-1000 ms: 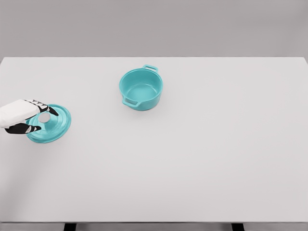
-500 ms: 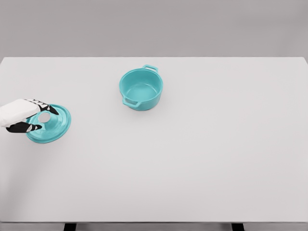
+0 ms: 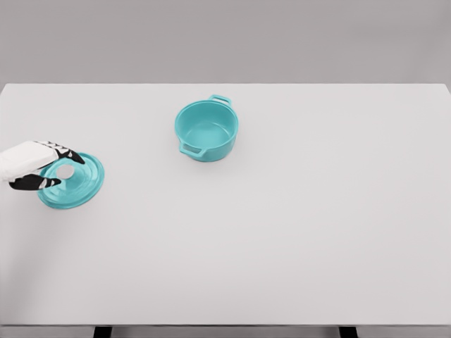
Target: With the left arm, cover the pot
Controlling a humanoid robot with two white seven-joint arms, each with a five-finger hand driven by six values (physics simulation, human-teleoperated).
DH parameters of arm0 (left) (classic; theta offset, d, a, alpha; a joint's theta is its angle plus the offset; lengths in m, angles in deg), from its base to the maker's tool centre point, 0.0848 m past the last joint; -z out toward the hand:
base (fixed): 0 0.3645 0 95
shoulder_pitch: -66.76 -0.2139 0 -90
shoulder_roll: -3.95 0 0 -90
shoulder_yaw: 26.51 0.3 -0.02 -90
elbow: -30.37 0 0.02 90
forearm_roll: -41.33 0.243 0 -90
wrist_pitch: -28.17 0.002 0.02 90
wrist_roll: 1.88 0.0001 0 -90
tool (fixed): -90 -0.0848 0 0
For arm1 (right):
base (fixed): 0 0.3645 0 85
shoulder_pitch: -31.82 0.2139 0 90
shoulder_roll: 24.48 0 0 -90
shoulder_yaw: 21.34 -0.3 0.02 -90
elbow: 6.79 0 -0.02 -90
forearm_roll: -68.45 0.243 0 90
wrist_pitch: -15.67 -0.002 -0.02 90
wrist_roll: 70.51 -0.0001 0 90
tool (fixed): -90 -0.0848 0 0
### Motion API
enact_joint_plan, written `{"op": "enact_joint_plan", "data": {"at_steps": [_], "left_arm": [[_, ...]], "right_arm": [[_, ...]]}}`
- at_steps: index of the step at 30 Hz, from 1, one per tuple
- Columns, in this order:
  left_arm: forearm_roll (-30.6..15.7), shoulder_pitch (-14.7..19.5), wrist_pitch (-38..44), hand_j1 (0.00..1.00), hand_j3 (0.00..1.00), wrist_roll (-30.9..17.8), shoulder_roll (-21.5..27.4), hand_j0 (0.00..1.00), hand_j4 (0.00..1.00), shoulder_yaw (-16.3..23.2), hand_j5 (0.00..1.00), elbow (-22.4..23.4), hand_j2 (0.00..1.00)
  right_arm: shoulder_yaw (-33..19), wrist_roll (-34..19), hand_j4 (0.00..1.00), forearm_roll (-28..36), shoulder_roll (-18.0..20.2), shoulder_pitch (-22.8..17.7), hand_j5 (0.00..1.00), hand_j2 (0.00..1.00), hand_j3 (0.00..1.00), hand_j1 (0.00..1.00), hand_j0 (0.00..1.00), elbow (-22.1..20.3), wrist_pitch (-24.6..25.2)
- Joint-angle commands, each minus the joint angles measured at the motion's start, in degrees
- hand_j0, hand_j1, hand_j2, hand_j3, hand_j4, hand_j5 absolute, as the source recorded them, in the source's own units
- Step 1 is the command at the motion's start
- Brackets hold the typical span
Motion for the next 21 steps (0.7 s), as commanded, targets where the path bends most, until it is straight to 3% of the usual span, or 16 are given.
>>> {"op": "enact_joint_plan", "data": {"at_steps": [1,21], "left_arm": [[0.1,0.0,0.1,0.70,0.70,0.0,-0.2,0.70,0.70,0.0,0.70,0.3,0.70],[0.7,0.4,0.1,0.67,0.67,0.0,-1.1,0.67,0.67,0.0,0.67,1.2,0.67]], "right_arm": [[0.0,0.0,1.00,0.0,0.0,0.0,1.00,1.00,1.00,1.00,1.00,0.0,0.0],[0.0,0.0,1.00,0.0,0.0,-0.1,1.00,1.00,1.00,1.00,1.00,-0.1,0.0]]}}
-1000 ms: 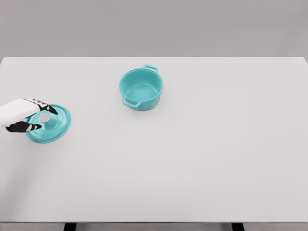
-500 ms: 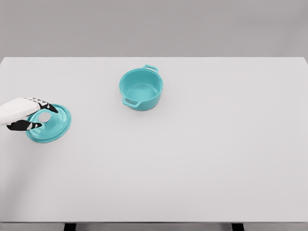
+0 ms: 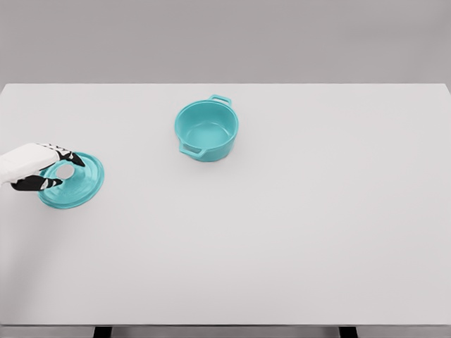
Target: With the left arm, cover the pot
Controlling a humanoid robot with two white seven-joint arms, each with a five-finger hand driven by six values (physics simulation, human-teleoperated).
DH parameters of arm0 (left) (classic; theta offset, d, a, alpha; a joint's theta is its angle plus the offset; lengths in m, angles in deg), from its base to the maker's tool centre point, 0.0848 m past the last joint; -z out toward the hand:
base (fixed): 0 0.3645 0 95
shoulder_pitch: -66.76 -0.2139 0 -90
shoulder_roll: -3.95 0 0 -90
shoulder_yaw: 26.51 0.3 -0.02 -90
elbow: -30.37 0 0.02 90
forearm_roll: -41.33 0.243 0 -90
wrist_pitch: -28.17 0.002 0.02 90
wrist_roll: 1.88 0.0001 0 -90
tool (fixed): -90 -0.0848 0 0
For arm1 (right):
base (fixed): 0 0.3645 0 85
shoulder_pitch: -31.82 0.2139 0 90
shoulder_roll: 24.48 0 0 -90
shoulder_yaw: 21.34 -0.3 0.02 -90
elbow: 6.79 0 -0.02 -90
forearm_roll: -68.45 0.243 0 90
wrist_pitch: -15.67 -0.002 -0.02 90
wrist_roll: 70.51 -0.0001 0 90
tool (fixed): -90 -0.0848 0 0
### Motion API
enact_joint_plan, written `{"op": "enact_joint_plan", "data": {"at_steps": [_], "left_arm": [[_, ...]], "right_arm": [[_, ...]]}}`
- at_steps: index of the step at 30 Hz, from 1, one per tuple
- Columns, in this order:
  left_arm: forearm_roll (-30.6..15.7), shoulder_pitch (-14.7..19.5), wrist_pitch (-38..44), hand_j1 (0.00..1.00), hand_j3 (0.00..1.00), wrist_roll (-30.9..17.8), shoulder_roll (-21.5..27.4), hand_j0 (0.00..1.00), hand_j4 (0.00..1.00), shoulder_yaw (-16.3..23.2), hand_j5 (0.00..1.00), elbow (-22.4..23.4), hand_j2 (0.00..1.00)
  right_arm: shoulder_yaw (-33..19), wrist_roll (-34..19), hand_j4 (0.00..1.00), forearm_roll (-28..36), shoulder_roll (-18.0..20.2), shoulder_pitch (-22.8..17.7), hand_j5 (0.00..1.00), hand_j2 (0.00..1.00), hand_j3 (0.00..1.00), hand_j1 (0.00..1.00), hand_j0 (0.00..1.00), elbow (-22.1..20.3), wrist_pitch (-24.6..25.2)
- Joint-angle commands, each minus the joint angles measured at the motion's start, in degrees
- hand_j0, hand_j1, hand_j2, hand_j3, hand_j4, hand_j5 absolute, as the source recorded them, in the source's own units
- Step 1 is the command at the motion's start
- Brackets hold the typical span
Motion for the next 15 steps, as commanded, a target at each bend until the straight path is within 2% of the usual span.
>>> {"op": "enact_joint_plan", "data": {"at_steps": [1,9,12,15], "left_arm": [[-0.2,0.0,0.1,0.67,0.67,0.0,-0.4,0.67,0.67,0.0,0.67,0.3,0.67],[0.2,0.2,0.1,0.67,0.67,0.0,-0.4,0.67,0.67,0.0,0.67,1.2,0.67],[0.3,0.2,0.1,0.61,0.61,0.0,-0.4,0.61,0.61,0.0,0.61,1.4,0.61],[0.5,0.2,0.1,0.61,0.61,0.0,-0.5,0.61,0.61,0.0,0.61,1.4,0.61]], "right_arm": [[0.0,0.0,1.00,0.0,0.0,-0.1,1.00,1.00,1.00,1.00,1.00,0.1,0.0],[0.0,0.0,1.00,0.0,0.0,0.0,1.00,1.00,1.00,1.00,1.00,0.1,0.0],[0.0,0.0,1.00,0.0,0.0,-0.1,1.00,1.00,1.00,1.00,1.00,0.1,0.0],[0.0,0.0,1.00,0.0,0.0,-0.1,1.00,1.00,1.00,1.00,1.00,0.1,0.0]]}}
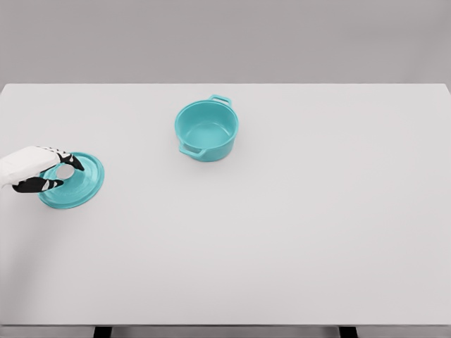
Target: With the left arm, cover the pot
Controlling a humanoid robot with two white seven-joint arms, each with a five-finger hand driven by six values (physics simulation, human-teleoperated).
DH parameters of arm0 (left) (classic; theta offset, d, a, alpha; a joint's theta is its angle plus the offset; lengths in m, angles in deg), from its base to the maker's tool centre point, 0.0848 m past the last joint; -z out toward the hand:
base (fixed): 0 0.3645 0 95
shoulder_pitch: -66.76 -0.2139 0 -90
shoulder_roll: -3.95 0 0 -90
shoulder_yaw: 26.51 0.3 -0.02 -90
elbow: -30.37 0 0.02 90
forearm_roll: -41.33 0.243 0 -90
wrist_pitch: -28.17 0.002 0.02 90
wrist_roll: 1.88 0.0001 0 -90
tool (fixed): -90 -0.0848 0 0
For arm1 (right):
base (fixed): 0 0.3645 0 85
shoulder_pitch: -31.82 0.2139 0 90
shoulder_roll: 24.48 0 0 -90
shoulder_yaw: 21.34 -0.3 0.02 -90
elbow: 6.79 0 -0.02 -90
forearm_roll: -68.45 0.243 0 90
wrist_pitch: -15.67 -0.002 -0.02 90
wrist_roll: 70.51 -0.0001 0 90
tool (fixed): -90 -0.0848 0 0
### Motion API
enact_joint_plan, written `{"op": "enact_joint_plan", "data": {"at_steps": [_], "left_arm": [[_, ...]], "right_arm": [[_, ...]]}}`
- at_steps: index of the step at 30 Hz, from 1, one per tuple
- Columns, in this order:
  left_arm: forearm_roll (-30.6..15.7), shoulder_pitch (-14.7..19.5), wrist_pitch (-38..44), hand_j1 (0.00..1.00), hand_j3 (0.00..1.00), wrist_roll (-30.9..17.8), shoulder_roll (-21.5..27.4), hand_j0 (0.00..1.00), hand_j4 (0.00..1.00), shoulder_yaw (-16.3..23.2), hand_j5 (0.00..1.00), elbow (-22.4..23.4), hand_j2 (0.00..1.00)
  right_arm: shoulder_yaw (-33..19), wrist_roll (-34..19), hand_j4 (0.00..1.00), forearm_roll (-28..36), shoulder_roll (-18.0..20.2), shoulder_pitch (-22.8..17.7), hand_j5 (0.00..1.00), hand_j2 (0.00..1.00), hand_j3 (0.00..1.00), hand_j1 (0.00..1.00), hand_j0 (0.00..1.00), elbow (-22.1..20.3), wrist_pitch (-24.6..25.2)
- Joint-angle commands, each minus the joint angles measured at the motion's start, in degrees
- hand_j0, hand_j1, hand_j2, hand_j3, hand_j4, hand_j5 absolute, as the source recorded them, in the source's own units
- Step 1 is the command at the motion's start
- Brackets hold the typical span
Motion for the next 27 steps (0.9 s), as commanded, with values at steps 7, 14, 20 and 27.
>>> {"op": "enact_joint_plan", "data": {"at_steps": [7,14,20,27], "left_arm": [[-0.1,0.0,0.1,0.60,0.60,0.0,0.0,0.60,0.60,0.3,0.60,0.1,0.60],[-0.1,0.0,0.1,0.49,0.49,0.0,0.0,0.49,0.49,0.3,0.49,0.1,0.49],[-0.4,0.0,0.1,0.49,0.49,0.0,0.2,0.49,0.49,0.1,0.49,-0.4,0.49],[-1.0,0.9,0.1,0.49,0.49,0.0,0.7,0.49,0.49,-0.4,0.49,-1.5,0.49]], "right_arm": [[0.0,0.0,1.00,0.0,0.0,-0.1,1.00,1.00,1.00,1.00,1.00,0.0,0.0],[0.0,0.0,1.00,0.0,0.0,-0.1,1.00,1.00,1.00,1.00,1.00,0.0,0.0],[0.0,0.0,1.00,0.0,0.0,0.0,1.00,1.00,1.00,1.00,1.00,0.0,0.0],[0.0,0.0,1.00,0.0,0.0,0.0,1.00,1.00,1.00,1.00,1.00,0.0,0.0]]}}
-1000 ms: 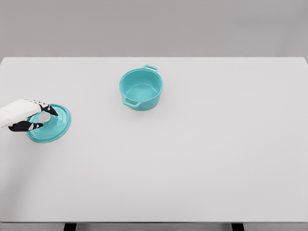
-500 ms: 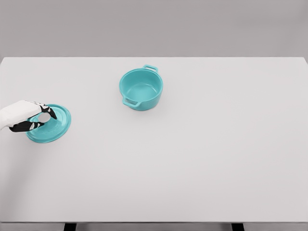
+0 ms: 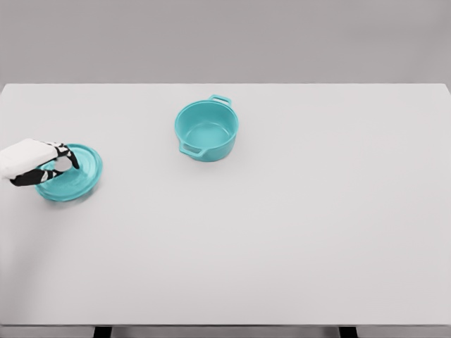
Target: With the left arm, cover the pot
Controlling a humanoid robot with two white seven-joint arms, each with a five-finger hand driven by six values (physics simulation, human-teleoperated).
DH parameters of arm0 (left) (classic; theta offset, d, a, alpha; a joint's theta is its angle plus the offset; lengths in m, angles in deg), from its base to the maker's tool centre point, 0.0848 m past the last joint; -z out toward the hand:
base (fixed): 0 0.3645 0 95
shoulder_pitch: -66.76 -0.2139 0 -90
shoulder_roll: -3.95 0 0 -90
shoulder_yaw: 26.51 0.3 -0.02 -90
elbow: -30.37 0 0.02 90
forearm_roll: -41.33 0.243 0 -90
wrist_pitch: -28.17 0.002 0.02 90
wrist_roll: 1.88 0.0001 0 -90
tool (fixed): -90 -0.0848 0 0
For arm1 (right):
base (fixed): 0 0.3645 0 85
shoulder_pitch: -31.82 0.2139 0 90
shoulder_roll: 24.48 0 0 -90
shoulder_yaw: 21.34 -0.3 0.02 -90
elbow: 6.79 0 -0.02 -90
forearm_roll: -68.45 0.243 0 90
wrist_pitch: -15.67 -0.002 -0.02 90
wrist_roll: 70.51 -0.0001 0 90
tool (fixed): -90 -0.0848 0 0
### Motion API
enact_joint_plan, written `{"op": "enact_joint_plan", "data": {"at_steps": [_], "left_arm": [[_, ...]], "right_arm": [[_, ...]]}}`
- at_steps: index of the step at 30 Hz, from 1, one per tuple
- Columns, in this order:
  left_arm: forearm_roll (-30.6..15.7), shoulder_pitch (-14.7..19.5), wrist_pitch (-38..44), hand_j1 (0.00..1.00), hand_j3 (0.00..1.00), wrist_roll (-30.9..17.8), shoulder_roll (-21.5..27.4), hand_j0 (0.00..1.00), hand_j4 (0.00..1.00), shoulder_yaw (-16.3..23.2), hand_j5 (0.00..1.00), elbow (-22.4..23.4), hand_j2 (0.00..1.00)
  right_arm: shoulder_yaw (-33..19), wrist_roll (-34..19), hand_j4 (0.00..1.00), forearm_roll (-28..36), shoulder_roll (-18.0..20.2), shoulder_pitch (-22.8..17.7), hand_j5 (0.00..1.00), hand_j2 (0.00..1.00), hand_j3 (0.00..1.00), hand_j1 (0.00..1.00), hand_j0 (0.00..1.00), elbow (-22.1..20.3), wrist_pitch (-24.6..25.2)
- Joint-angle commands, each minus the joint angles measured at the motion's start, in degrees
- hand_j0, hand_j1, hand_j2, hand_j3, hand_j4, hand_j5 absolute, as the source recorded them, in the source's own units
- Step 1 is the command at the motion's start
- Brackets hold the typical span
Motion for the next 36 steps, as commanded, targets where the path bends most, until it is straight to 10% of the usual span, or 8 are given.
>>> {"op": "enact_joint_plan", "data": {"at_steps": [1,36], "left_arm": [[-0.5,0.0,0.2,0.49,0.49,0.0,0.2,0.49,0.49,-0.1,0.49,-1.1,0.49],[0.2,12.6,0.2,0.46,0.46,0.0,-7.6,0.46,0.46,6.7,0.46,-2.4,0.46]], "right_arm": [[0.0,0.0,1.00,0.0,0.0,-0.1,1.00,1.00,1.00,1.00,1.00,0.0,0.0],[0.0,0.0,1.00,0.0,0.0,-0.1,1.00,1.00,1.00,1.00,1.00,0.0,0.0]]}}
